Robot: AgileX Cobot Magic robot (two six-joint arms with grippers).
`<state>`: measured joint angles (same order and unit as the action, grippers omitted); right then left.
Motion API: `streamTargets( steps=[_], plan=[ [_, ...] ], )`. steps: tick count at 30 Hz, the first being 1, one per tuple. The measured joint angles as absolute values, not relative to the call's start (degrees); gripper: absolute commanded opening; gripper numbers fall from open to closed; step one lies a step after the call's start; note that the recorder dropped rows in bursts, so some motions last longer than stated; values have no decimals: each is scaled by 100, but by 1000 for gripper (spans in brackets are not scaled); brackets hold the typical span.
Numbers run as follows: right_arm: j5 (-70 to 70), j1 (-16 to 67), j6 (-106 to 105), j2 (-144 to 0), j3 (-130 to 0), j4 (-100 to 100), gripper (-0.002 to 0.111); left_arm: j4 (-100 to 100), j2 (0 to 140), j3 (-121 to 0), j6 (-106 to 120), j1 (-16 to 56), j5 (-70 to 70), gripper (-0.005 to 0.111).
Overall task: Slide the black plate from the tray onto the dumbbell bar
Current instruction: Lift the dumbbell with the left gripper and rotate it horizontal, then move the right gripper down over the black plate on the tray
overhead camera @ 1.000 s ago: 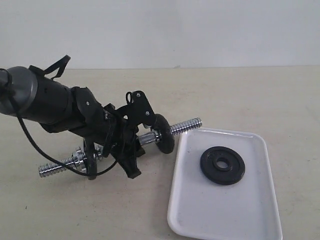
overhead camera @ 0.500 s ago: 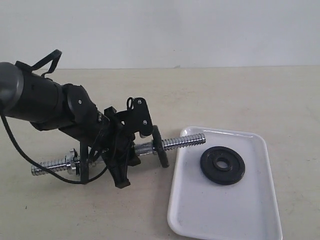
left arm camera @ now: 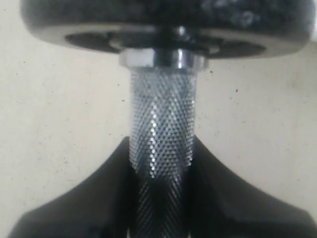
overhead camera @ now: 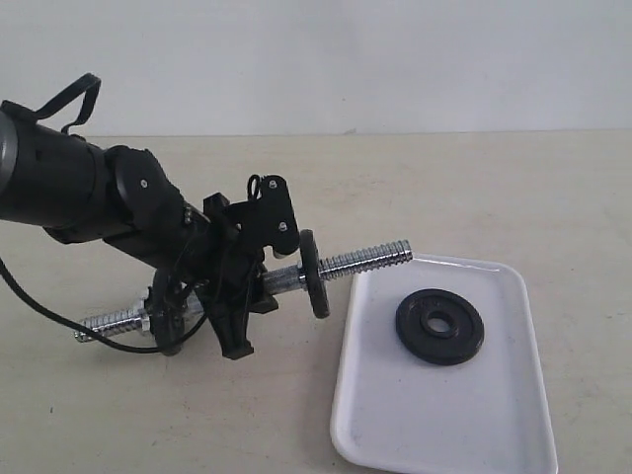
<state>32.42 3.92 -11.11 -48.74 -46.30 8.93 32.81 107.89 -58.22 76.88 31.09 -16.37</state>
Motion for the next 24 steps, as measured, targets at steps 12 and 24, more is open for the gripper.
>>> streamTargets(
  steps=[12,24],
  plan=[
    [3199,392,-2726,-4874,-4616,2342,0,3281,10524,-5819,7698,3109,-1708,4],
    [3376,392,-4491,-5065,-4616,4033,104,3281,10524,-5819,7698,3109,-1740,4]
  ],
)
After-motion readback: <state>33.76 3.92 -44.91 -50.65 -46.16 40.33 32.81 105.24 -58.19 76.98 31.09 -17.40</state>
